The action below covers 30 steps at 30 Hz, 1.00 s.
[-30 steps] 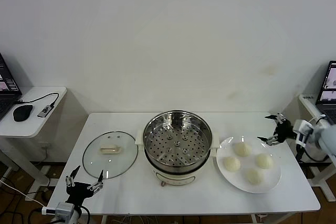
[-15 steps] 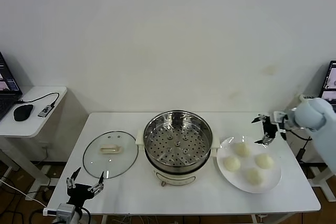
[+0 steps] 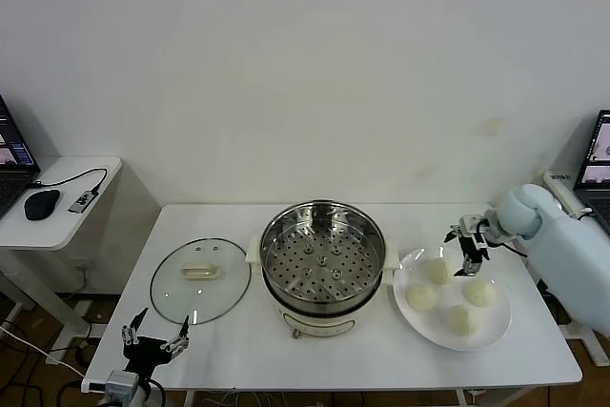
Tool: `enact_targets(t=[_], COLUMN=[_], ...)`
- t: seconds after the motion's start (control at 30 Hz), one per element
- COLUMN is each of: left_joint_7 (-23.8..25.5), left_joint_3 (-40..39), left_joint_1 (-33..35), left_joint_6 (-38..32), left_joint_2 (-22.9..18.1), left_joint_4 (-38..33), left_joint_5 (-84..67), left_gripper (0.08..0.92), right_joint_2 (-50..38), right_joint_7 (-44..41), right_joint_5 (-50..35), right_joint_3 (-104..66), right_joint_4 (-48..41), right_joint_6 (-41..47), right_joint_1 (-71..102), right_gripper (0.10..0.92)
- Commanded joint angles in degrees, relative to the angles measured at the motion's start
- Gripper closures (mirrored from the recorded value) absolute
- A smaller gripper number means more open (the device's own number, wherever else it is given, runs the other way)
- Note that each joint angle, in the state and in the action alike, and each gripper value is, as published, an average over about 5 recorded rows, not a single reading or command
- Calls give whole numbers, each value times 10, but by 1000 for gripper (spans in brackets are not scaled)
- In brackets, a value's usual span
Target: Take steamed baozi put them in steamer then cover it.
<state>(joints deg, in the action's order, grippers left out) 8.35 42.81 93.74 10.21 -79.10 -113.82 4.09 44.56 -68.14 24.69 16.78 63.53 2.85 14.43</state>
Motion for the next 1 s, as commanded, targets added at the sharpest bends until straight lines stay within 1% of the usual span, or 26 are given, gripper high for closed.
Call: enact_targets(t=[0.03,0.47,0.9,1.0], left_joint_7=[0,0,1,0], left_joint_3=[-1,-4,-5,-5], left_joint_1=[1,1,1,0], left_joint_6=[0,0,0,0], left_joint_2=[0,-2,-3,-3], left_joint_4=[4,8,9,10], left_joint_5=[1,5,7,8], left_gripper=[177,177,177,177], right_joint_2=[27,49,51,50], right_joint_7=[6,24,28,28], right_joint_5=[25,35,24,19], right_joint_3=[13,12,18,17], right_joint_4=[-45,-75,-77,-77], right_joint_6=[-3,2,10,11], right_joint_1=[-6,-3,-1,0], right_gripper=[203,203,203,244])
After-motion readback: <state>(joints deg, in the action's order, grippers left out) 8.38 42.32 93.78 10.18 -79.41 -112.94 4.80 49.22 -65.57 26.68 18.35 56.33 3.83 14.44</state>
